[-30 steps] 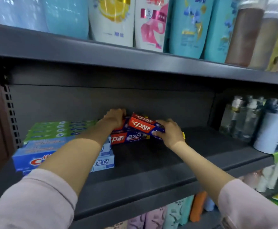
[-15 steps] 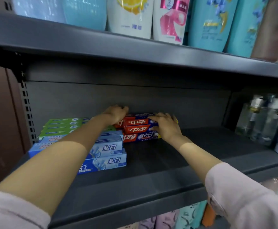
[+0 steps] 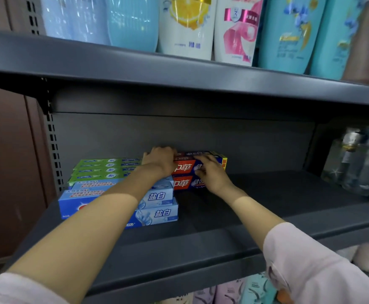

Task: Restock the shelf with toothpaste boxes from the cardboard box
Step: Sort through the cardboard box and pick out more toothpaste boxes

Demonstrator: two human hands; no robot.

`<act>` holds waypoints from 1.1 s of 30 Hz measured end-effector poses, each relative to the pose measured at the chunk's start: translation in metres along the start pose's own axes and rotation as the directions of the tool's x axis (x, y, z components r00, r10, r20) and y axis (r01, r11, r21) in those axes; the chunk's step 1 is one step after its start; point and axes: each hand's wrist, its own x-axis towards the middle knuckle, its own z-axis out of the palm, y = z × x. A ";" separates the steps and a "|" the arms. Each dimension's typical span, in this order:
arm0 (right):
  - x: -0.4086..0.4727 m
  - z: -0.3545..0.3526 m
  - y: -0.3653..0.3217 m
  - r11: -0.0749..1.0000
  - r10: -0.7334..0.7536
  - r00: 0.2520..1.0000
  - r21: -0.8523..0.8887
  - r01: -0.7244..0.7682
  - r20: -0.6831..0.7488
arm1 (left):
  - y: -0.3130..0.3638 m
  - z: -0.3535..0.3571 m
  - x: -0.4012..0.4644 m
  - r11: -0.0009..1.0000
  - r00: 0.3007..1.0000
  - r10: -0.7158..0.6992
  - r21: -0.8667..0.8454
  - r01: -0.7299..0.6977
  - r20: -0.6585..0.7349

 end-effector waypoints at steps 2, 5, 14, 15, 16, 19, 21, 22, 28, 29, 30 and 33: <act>-0.009 -0.009 -0.004 0.999 -0.003 0.999 0.033 0.004 -0.037 | 0.006 -0.003 -0.011 0.999 0.998 0.011 -0.037 -0.013 -0.062; -0.029 -0.024 -0.009 0.999 0.049 0.997 0.011 -0.048 -0.062 | 0.018 -0.009 -0.033 0.991 0.987 0.041 -0.121 -0.060 -0.158; -0.174 -0.075 -0.006 0.946 0.296 0.947 -0.102 -0.309 -0.122 | 0.091 0.004 -0.136 0.901 0.976 0.136 -0.387 -0.194 -0.173; -0.193 -0.076 0.002 0.931 0.327 0.937 -0.127 -0.341 -0.120 | 0.101 0.013 -0.148 0.882 0.978 0.155 -0.426 -0.200 -0.137; -0.213 -0.075 0.012 0.912 0.366 0.923 -0.156 -0.380 -0.116 | 0.111 0.025 -0.159 0.863 0.978 0.185 -0.461 -0.207 -0.093; -0.267 -0.068 0.051 0.819 0.529 0.845 -0.211 -0.533 -0.079 | 0.146 0.066 -0.184 0.831 0.959 0.279 -0.512 -0.220 0.041; -0.300 -0.063 0.079 0.755 0.619 0.784 -0.232 -0.613 -0.056 | 0.168 0.097 -0.194 0.821 0.942 0.313 -0.533 -0.206 0.118; -0.315 -0.061 0.093 0.726 0.651 0.757 -0.252 -0.640 -0.048 | 0.180 0.113 -0.198 0.819 0.934 0.321 -0.541 -0.192 0.154; -0.403 -0.043 0.178 0.510 0.837 0.546 -0.302 -0.806 -0.043 | 0.232 0.229 -0.217 0.836 0.852 0.373 -0.531 -0.137 0.368; -0.418 -0.037 0.195 0.477 0.859 0.510 -0.304 -0.825 -0.038 | 0.240 0.251 -0.221 0.845 0.833 0.376 -0.519 -0.129 0.406; -0.434 -0.030 0.213 0.438 0.883 0.468 -0.309 -0.845 -0.027 | 0.250 0.277 -0.226 0.856 0.810 0.376 -0.504 -0.118 0.450; -0.475 -0.012 0.258 0.383 0.919 0.391 -0.327 -0.864 0.042 | 0.274 0.340 -0.239 0.881 0.749 0.369 -0.465 -0.092 0.550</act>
